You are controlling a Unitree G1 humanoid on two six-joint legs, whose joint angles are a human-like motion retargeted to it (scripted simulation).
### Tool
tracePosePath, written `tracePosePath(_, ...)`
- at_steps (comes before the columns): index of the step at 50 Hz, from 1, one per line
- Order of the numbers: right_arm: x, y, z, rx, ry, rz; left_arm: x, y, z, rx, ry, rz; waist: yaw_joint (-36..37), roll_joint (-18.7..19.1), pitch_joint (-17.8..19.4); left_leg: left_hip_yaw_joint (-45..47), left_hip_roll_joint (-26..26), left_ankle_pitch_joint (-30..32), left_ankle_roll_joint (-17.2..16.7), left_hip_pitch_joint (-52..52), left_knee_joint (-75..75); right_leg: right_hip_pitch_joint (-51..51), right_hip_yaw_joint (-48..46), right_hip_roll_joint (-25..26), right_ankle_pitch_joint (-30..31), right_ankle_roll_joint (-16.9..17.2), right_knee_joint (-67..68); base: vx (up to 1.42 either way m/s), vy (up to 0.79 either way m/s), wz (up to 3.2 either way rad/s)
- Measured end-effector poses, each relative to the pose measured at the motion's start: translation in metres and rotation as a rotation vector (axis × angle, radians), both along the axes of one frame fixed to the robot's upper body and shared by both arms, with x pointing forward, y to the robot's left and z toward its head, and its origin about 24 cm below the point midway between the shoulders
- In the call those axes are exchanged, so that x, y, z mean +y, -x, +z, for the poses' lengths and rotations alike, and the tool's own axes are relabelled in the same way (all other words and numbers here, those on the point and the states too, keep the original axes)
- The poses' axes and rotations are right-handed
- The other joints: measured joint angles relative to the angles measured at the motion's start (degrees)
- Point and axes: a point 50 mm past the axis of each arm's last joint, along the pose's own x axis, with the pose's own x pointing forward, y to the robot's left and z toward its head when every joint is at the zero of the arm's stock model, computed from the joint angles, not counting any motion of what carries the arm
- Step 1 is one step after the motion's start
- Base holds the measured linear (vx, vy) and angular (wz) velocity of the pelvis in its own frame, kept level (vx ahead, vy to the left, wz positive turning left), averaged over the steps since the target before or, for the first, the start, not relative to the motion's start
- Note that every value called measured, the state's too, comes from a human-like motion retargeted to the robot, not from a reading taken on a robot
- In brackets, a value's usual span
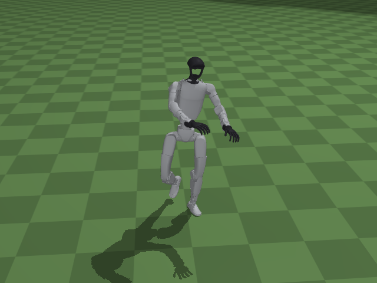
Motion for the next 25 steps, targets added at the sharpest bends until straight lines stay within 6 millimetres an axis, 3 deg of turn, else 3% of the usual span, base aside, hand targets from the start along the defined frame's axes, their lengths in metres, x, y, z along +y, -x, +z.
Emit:
tracePosePath(5, -0.013, -0.003, 0.007, -0.027, 0.032, -0.020, -0.008, 0.001, -0.001, -0.025, -0.007, -0.021, -5.39, 2.28, 1.97, -7.78, -0.89, -1.63, -3.24, 3.52, 1.20, -4.09, -1.72, -3.00, -4.00, -0.84, -10.45, 0.50, 0.00, 1.45)
tracePosePath(7, -0.016, -0.002, 0.005, -0.018, 0.041, 0.000, -0.014, 0.003, -0.006, -0.012, -0.040, -0.050, -7.10, 3.67, 1.40, -10.42, -0.69, -1.67, -4.66, 3.81, 1.72, -3.06, -0.47, -1.02, -4.34, -3.13, -24.67, 0.44, -0.06, 1.34)
tracePosePath(12, -0.023, -0.003, 0.004, -0.018, 0.077, -0.025, -0.022, 0.002, -0.003, -0.034, -0.008, -0.074, -10.61, 1.49, 3.74, -17.30, -5.04, -4.57, -4.05, 7.74, 2.92, 0.39, 6.63, -2.97, 1.98, 3.34, -56.19, 0.50, -0.15, 1.36)
tracePosePath(15, -0.025, -0.003, 0.004, -0.017, 0.105, -0.036, -0.024, -0.001, 0.001, -0.049, -0.007, -0.086, -11.37, 0.50, 4.92, -20.68, -5.91, -6.24, -3.91, 10.75, 3.20, 2.21, 10.95, -4.18, 2.40, 7.50, -66.80, 0.53, -0.23, 1.06)
tracePosePath(18, -0.027, -0.001, -0.003, 0.000, 0.113, -0.037, -0.026, 0.001, -0.003, -0.045, -0.002, -0.095, -10.52, 0.20, 4.62, -22.24, -5.70, -6.67, -3.73, 12.97, 3.85, 3.91, 10.32, -5.20, 4.28, 9.00, -68.10, 0.51, -0.28, 0.67)
tracePosePath(21, -0.029, 0.000, -0.005, 0.010, 0.103, -0.046, -0.025, 0.001, -0.004, -0.045, -0.003, -0.093, -8.98, -0.31, 3.86, -23.41, -5.43, -6.34, -3.52, 12.99, 7.04, 5.87, 6.84, -6.17, 6.27, 7.99, -66.67, 0.52, -0.32, 0.50)
tracePosePath(23, -0.030, 0.001, -0.007, 0.015, 0.098, -0.042, -0.026, 0.001, -0.004, -0.041, -0.006, -0.103, -7.50, -0.56, 3.14, -23.85, -4.86, -5.39, -3.19, 11.61, 11.05, 5.33, 5.55, -6.50, 3.91, 8.42, -62.42, 0.52, -0.35, 0.43)
tracePosePath(25, -0.031, 0.003, -0.009, 0.023, 0.085, -0.042, -0.025, 0.003, -0.007, -0.032, 0.002, -0.094, -6.56, -0.38, 2.44, -24.25, -3.98, -3.05, -3.25, 9.09, 17.21, 6.76, 4.41, -6.08, 1.32, 6.65, -61.59, 0.50, -0.35, 0.53)
